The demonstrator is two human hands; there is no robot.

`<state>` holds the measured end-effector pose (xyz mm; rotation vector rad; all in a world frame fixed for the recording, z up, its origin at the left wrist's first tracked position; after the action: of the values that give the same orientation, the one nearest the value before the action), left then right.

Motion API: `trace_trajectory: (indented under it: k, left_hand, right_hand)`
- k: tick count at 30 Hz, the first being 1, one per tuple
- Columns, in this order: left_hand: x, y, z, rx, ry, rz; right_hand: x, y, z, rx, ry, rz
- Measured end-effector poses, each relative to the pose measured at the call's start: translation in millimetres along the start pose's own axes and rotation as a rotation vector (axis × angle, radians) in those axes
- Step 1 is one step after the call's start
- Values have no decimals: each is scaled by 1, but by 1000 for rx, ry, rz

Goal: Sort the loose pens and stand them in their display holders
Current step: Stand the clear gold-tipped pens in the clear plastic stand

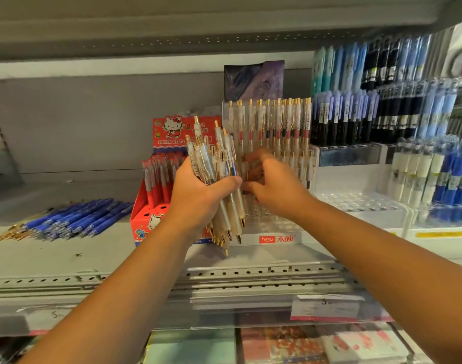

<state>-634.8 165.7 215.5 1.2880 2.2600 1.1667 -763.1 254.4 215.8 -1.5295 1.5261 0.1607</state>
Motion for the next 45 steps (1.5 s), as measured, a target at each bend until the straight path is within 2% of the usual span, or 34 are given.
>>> trace_trajectory:
  k: [6,11,14,17,19,21,36,42,45]
  left_hand:
    - [1,2,2,9,-7,4]
    - [0,2,3,7,-3,11]
    - [-1,2,3,0,7,8]
    - [-2,2,3,-5,7,6]
    - [-1,3,2,0,-3,12]
    - [0,3,2,8,-20,19]
    - [5,3,2,11,-53,-11]
    - [-4,2,2,-19,42,-11]
    - [-7,2,3,-14,76,-53]
  right_hand:
    - [-2,3,3,7,27,37]
    - [-5,-3,8,-63,51,125]
    - [-17,-12,12,-96,132,151]
    - [-32,-26,15,-108,205,-91]
    - [-33,-37,16,-90,147,-349]
    - [-30,-47,16,-70,83,-495]
    - [-20,-41,8,162,10,-680]
    - [-37,-26,5,223,153,-786]
    - [-49,-17,2,200,227,-752]
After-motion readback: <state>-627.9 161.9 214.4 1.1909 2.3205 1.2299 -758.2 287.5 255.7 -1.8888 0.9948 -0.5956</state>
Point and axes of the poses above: each hand's wrist, its own z-axis away from the middle knuckle, its own x-axis out of the palm, y = z × x, the point moved 7 cm from there along -z, towards the middle knuckle, and after that the axes turned 6 degrees about z, right-handed, at the moved point
